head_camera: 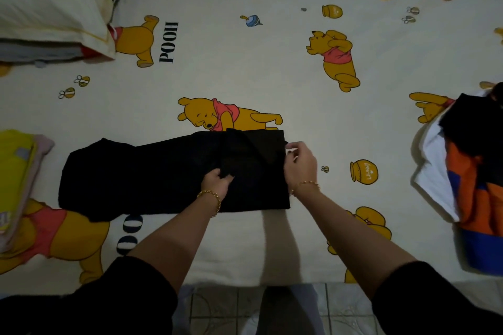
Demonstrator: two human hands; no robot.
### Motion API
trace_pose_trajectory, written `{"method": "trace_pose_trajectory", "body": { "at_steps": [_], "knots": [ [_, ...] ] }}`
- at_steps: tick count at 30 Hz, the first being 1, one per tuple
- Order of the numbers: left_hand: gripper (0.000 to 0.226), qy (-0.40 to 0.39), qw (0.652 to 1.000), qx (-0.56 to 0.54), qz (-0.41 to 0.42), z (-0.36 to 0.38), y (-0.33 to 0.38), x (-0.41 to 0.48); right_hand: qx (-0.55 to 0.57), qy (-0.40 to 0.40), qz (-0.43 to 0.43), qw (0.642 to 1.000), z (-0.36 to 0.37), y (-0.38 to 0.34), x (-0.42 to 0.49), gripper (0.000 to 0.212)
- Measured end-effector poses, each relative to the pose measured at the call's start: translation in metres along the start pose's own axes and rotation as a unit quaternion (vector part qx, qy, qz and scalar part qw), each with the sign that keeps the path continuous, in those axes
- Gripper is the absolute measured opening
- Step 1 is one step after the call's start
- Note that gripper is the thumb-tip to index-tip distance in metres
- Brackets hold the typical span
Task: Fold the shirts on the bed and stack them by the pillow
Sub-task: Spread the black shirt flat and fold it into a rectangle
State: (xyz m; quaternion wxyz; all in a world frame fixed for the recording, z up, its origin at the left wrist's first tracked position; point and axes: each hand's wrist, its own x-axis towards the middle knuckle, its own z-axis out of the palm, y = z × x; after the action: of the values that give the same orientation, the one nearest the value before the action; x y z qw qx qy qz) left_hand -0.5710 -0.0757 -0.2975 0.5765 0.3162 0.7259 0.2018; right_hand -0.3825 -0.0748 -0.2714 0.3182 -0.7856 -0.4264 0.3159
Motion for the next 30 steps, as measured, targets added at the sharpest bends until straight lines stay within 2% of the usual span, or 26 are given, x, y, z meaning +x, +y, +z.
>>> {"method": "trace_pose_trajectory", "body": {
  "at_steps": [2, 3, 6, 8, 12, 15, 17, 19, 21, 22, 24, 27, 29, 30],
  "knots": [
    [0.022, 0.010, 1.000, 0.013, -0.001, -0.008, -0.003, 0.001, -0.019, 0.006, 0.054, 0.998, -0.001, 0.011, 0.008, 0.023],
    [0.022, 0.013, 1.000, 0.024, 0.002, -0.011, -0.003, 0.001, -0.036, -0.017, 0.089, 0.995, 0.001, 0.016, 0.011, 0.023],
    [0.041, 0.026, 0.998, 0.052, 0.002, -0.015, -0.006, 0.005, -0.063, -0.112, 0.145, 0.981, 0.011, 0.024, 0.016, 0.026],
    [0.046, 0.023, 0.998, 0.061, -0.002, -0.018, -0.005, 0.008, -0.066, -0.132, 0.146, 0.978, 0.017, 0.022, 0.017, 0.038],
    [0.047, 0.006, 0.998, 0.055, -0.010, -0.019, -0.004, 0.009, -0.088, -0.115, 0.171, 0.975, 0.031, 0.016, 0.018, 0.064],
    [0.031, 0.070, 0.986, 0.133, 0.070, -0.021, -0.001, 0.004, -0.112, -0.092, 0.166, 0.975, 0.040, 0.012, 0.014, 0.081],
    [0.023, 0.112, 0.961, 0.198, 0.155, -0.022, 0.004, 0.000, -0.125, -0.088, 0.160, 0.975, 0.041, 0.011, 0.011, 0.085],
    [0.021, 0.112, 0.936, 0.246, 0.225, -0.020, 0.013, 0.001, -0.138, -0.091, 0.151, 0.975, 0.040, 0.013, 0.009, 0.085],
    [0.026, 0.095, 0.898, 0.314, 0.292, -0.013, 0.026, 0.004, -0.145, -0.093, 0.142, 0.975, 0.039, 0.015, 0.008, 0.084],
    [0.034, 0.088, 0.867, 0.362, 0.330, -0.009, 0.034, 0.006, -0.145, -0.092, 0.137, 0.976, 0.039, 0.016, 0.008, 0.083],
    [0.061, 0.063, 0.789, 0.471, 0.391, 0.002, 0.048, 0.013, -0.142, -0.090, 0.125, 0.978, 0.039, 0.018, 0.008, 0.082],
    [0.103, -0.016, 0.656, 0.630, 0.415, 0.017, 0.070, 0.027, -0.139, -0.089, 0.107, 0.981, 0.037, 0.022, 0.007, 0.081],
    [0.112, -0.077, 0.575, 0.702, 0.414, 0.025, 0.081, 0.035, -0.122, -0.090, 0.098, 0.983, 0.037, 0.025, 0.007, 0.082],
    [0.111, -0.096, 0.550, 0.720, 0.412, 0.027, 0.086, 0.038, -0.111, -0.092, 0.098, 0.985, 0.037, 0.027, 0.007, 0.081]
  ]
}}
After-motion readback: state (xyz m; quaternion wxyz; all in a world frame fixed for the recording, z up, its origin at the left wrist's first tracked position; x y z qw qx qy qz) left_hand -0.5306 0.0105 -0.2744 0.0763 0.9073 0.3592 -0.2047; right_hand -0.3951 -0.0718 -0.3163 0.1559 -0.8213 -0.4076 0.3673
